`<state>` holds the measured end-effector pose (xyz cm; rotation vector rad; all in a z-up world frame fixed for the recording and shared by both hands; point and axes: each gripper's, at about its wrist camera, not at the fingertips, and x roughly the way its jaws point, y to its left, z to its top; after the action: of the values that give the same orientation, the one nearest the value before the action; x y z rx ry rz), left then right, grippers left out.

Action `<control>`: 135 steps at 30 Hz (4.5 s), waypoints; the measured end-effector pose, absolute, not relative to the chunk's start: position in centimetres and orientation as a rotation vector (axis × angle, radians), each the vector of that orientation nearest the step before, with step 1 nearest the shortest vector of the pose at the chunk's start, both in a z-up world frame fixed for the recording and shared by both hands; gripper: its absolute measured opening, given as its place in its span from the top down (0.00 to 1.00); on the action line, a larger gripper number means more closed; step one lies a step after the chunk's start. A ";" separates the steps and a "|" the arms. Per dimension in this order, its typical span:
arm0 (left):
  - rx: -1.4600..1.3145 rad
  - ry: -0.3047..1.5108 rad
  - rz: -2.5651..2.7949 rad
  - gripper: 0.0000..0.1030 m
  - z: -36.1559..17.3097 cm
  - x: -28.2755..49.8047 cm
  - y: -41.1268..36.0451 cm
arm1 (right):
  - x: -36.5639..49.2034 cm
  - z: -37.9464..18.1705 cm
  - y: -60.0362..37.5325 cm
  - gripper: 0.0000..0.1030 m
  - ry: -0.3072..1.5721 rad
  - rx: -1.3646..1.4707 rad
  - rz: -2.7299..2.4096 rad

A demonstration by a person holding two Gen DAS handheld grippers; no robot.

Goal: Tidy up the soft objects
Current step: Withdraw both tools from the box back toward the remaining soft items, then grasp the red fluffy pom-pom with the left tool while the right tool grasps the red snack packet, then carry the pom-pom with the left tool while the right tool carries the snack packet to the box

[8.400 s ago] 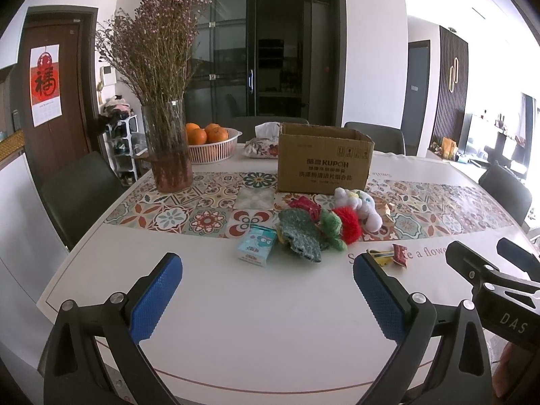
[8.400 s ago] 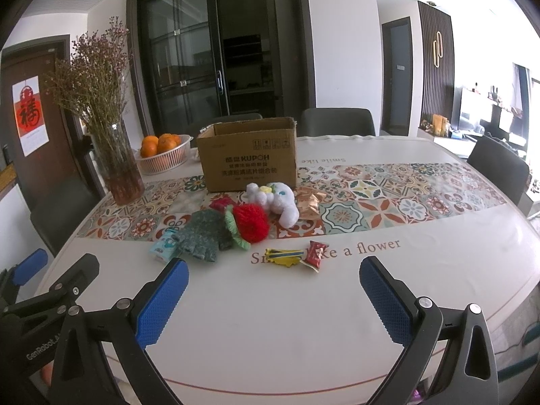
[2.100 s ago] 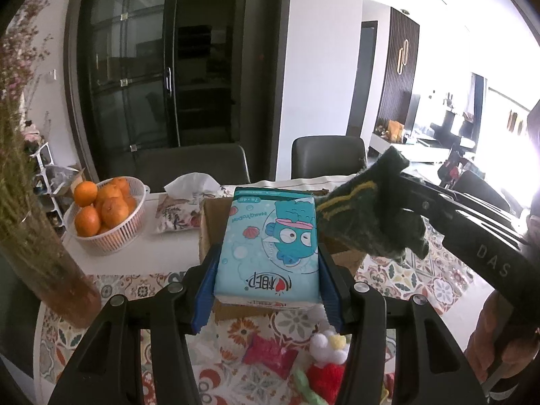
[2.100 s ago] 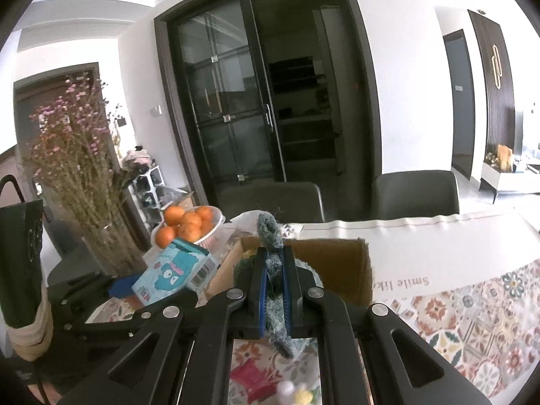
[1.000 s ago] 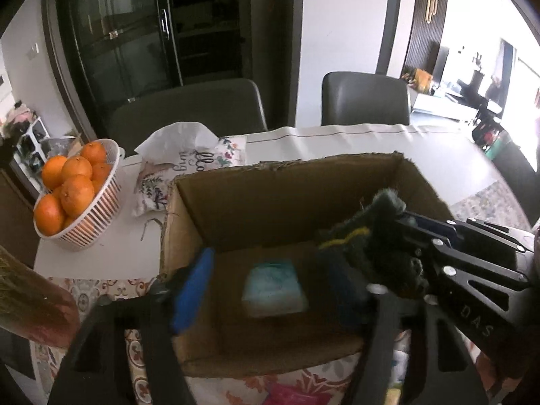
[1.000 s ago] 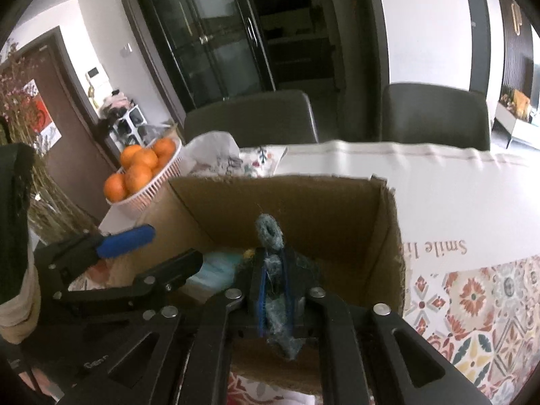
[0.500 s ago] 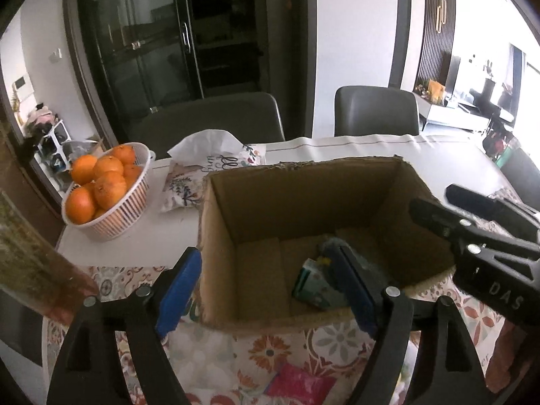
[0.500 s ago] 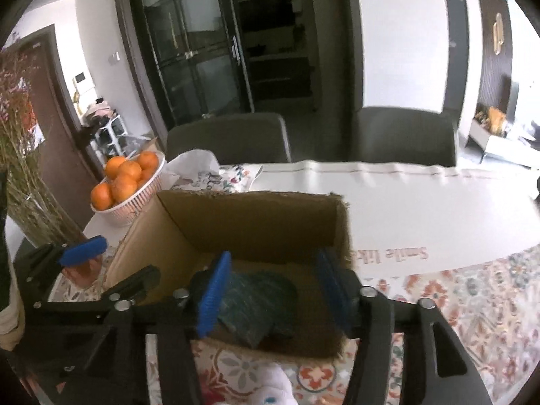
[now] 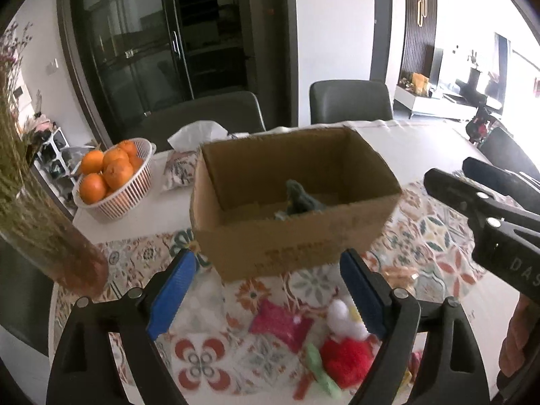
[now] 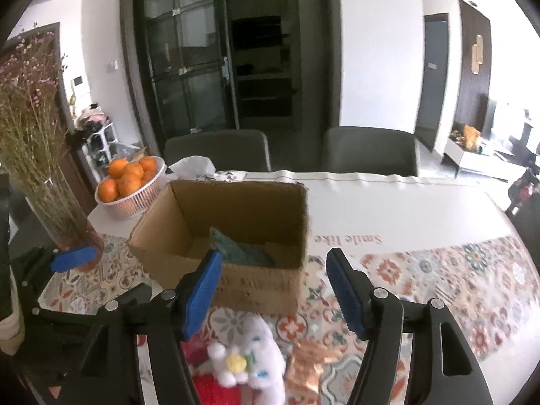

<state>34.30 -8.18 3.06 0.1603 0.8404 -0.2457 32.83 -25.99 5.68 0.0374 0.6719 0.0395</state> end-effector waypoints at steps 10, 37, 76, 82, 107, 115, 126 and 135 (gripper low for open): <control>0.165 0.818 -0.266 0.13 1.6 28.2 -8.3 | 25.7 4.5 -27.2 0.35 0.652 0.057 -0.082; 0.127 0.876 -0.360 0.09 -6.3 21.6 -9.0 | 16.5 -6.4 -29.0 0.35 0.831 0.251 -0.212; 0.098 1.018 -0.356 0.20 -15.1 27.9 -12.3 | 19.2 -14.0 -29.4 0.53 0.978 0.304 -0.258; 0.114 0.996 -0.381 0.46 -15.0 27.4 -12.5 | 19.1 -14.0 -29.9 0.73 0.959 0.295 -0.250; 0.072 0.868 -0.449 0.60 -10.3 22.9 -11.0 | 16.4 -9.9 -29.1 0.77 0.809 0.264 -0.131; 0.058 0.833 -0.450 0.60 -8.4 21.7 -10.6 | 15.5 -8.2 -28.7 0.77 0.755 0.265 -0.098; 0.036 0.771 -0.410 0.60 -5.1 21.6 -8.5 | 16.0 -4.7 -26.7 0.77 0.672 0.234 -0.021; 0.031 0.707 -0.380 0.60 -2.2 22.4 -6.6 | 17.7 -2.2 -24.9 0.77 0.606 0.220 0.046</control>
<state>22.42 -6.63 -2.21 0.0314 0.7066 -0.3798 17.65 -24.91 -2.23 0.2201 0.6064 0.0460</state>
